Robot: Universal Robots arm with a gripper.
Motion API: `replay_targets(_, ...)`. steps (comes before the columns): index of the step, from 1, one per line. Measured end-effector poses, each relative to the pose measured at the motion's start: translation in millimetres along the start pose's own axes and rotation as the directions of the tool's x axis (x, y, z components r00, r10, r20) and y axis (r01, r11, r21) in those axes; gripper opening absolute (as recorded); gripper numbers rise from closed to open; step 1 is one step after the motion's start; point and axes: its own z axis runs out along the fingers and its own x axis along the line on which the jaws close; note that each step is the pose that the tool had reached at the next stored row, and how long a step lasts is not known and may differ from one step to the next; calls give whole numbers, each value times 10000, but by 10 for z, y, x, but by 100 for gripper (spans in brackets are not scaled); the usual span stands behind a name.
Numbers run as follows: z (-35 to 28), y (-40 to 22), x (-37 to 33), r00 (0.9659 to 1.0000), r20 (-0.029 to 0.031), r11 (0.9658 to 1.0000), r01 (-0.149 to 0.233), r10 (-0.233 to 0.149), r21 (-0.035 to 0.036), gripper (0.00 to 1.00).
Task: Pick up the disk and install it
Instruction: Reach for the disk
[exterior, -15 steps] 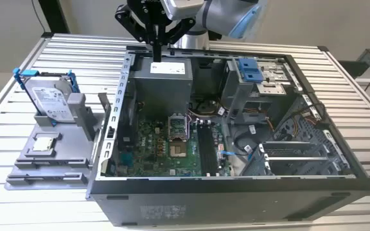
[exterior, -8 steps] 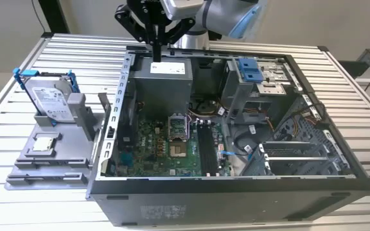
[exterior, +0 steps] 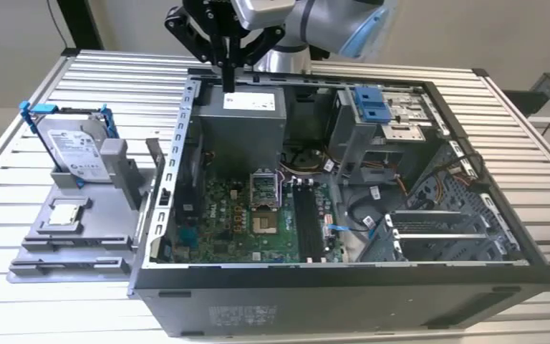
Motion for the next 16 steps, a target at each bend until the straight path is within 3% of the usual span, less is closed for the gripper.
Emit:
replay_targets(9, -4, -13, 202, 10000, 0, 10000, -1, 1, 0, 0)
replay_targets(10, -4, 15, 296, 10000, 1, 10000, 0, 0, -1, 0)
replay_targets(16, 0, 164, 406, 10000, 0, 10000, -1, 1, 0, 0)
